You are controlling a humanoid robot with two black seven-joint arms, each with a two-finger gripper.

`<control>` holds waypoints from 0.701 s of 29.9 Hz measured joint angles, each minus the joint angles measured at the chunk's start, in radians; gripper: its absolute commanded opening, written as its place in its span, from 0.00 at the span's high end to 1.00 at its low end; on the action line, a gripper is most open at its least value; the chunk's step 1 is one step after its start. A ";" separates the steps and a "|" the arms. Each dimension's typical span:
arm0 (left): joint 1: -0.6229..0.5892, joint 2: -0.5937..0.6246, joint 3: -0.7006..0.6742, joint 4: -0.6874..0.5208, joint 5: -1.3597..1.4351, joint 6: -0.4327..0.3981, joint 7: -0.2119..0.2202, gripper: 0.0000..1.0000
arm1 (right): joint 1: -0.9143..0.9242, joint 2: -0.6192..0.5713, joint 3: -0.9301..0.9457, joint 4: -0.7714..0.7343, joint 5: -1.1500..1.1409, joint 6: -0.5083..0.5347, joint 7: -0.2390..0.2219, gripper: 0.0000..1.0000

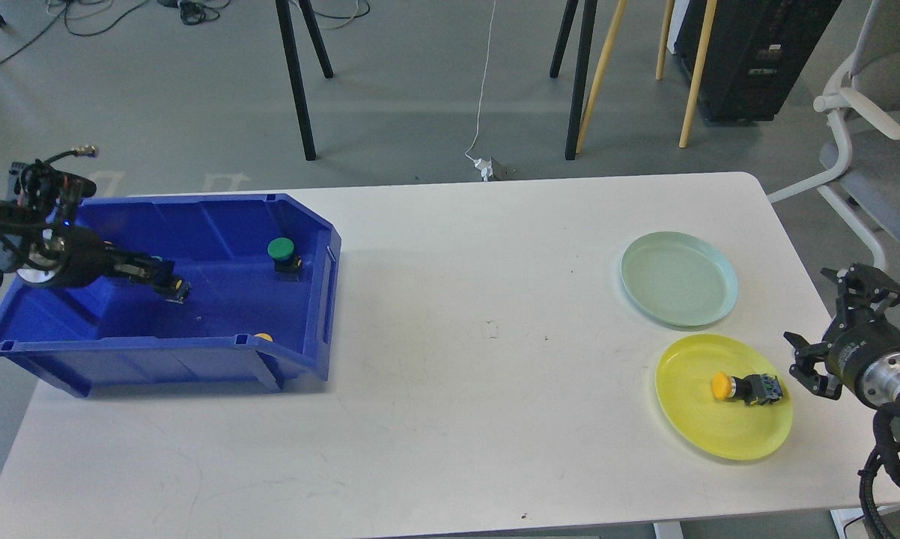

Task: Pass button and place on color plate
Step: 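Lift the green button out of the bin toward the right gripper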

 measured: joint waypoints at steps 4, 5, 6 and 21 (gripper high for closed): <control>-0.023 0.076 -0.085 -0.198 -0.109 -0.042 0.000 0.94 | 0.014 0.000 0.000 0.002 -0.017 0.050 0.007 0.02; -0.024 0.083 -0.113 -0.233 -0.137 -0.044 0.000 0.94 | 0.020 0.000 0.000 0.003 -0.025 0.071 0.008 0.02; -0.024 0.084 -0.143 -0.261 -0.165 -0.045 -0.001 0.94 | 0.028 0.000 0.000 0.003 -0.036 0.100 0.010 0.02; 0.002 -0.345 -0.344 -0.169 -0.687 -0.046 0.000 0.93 | 0.315 0.022 -0.126 -0.021 -0.091 0.438 0.173 0.01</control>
